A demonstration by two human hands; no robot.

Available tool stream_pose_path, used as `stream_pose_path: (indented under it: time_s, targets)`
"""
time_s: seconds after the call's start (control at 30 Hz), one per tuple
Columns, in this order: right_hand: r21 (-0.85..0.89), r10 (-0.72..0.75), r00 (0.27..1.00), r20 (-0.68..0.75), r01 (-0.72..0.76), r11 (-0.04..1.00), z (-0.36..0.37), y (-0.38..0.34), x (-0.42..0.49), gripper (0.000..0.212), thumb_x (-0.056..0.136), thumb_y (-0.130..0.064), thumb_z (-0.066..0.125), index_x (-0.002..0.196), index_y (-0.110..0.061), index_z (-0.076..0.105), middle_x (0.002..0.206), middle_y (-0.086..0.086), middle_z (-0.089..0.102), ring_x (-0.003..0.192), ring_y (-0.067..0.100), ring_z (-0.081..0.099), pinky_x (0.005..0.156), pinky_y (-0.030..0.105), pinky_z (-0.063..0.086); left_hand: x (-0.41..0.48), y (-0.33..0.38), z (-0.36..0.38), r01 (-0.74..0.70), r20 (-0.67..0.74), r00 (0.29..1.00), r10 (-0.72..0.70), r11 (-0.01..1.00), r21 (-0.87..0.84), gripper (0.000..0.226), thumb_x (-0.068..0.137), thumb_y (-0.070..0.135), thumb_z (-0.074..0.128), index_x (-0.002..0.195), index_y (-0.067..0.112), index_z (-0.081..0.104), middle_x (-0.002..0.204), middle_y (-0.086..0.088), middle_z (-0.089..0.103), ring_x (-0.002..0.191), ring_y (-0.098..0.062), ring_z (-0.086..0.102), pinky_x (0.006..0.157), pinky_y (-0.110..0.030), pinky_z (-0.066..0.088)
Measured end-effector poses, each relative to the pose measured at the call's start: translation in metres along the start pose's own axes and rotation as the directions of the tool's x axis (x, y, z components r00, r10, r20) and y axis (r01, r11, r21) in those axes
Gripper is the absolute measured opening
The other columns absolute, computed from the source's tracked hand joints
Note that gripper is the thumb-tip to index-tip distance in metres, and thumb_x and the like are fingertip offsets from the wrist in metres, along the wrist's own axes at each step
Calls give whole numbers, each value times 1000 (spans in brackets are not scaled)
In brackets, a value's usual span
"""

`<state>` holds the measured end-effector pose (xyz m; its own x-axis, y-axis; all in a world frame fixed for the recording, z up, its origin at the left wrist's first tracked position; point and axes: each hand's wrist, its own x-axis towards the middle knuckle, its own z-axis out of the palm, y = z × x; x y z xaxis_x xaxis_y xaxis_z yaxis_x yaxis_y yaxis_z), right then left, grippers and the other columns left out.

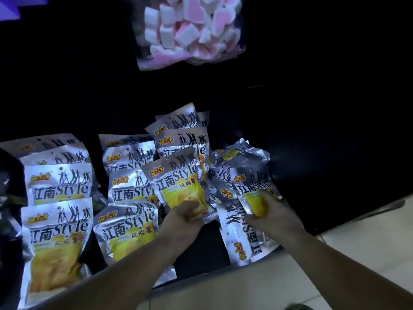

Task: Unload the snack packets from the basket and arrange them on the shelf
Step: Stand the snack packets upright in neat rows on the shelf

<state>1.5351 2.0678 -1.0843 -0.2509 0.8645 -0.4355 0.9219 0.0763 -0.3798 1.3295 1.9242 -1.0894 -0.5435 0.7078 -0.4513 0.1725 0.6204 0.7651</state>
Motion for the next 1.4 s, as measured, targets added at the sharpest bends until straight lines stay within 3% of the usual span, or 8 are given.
stream_pose_path:
  time_s: [0.27, 0.47, 0.6, 0.7, 0.87, 1.07, 1.23, 1.4]
  targets:
    - [-70, -168, 938, -302, 154, 986, -3, -12, -16, 55, 86, -56, 64, 138, -48, 48, 113, 0, 68, 108, 29, 58, 81, 37, 54, 7, -2, -1, -21, -25, 999, 20, 999, -38, 34, 91, 21, 70, 120, 37, 68, 109, 10, 69, 96, -8, 66, 78, -21, 49]
    - [-113, -404, 819, -408, 394, 912, 11, -54, -60, 52, 83, -65, 58, 131, -48, 54, 113, -8, 65, 109, 23, 55, 85, 38, 50, -19, 17, -24, 3, 31, 999, 6, 959, -285, 27, 98, 59, 53, 104, 41, 72, 104, 20, 73, 101, 0, 64, 92, -31, 43]
    - [-139, -410, 874, -260, 386, 912, 44, -85, -69, 57, 83, -59, 59, 137, -48, 45, 130, -10, 57, 125, 22, 45, 87, 38, 50, -30, 25, -42, 72, 28, 997, -68, 869, -490, 51, 95, 70, 44, 101, 27, 70, 96, 4, 79, 92, -14, 73, 84, -42, 58]
    - [-98, -383, 902, -198, 371, 924, 66, -99, -65, 58, 86, -62, 57, 139, -45, 42, 137, -7, 52, 131, 22, 40, 86, 38, 52, -27, 16, -52, -16, -109, 994, -6, 978, -206, 27, 88, 42, 74, 107, 24, 66, 88, 6, 77, 79, -13, 74, 77, -43, 63]
    - [3, -337, 937, -92, 339, 941, 88, -108, -59, 74, 76, -79, 56, 141, -50, 33, 136, -8, 41, 131, 19, 42, 95, 45, 49, -8, -1, -61, 94, -93, 991, -100, 993, -70, 39, 82, 15, 69, 118, 26, 60, 80, -2, 77, 65, -22, 75, 61, -39, 63]
    - [111, -424, 905, -30, 425, 898, 93, -97, -62, 70, 84, -42, 66, 147, -51, 36, 132, -9, 34, 128, 14, 39, 86, 31, 42, -9, -9, -61, 93, -195, 975, -107, 992, -82, 13, 86, 15, 63, 92, 21, 54, 64, -6, 74, 50, -21, 72, 52, -43, 63]
    - [118, -434, 901, -32, 434, 893, 87, -92, -49, 53, 76, -35, 76, 118, -47, 48, 116, -18, 42, 100, 9, 58, 80, 41, 54, -23, -5, -53, 194, 32, 981, -194, 981, -15, 22, 79, 8, 62, 93, 24, 68, 71, -10, 76, 58, -26, 74, 57, -39, 64]
    - [434, -522, 845, 120, 428, 793, 74, -85, -34, 60, 82, 6, 64, 105, -50, 66, 107, -13, 68, 100, 4, 66, 81, 23, 58, -34, -9, -34, 172, 240, 959, -150, 982, -75, 35, 89, 9, 65, 116, 30, 70, 92, -5, 74, 67, -15, 63, 59, -24, 49]
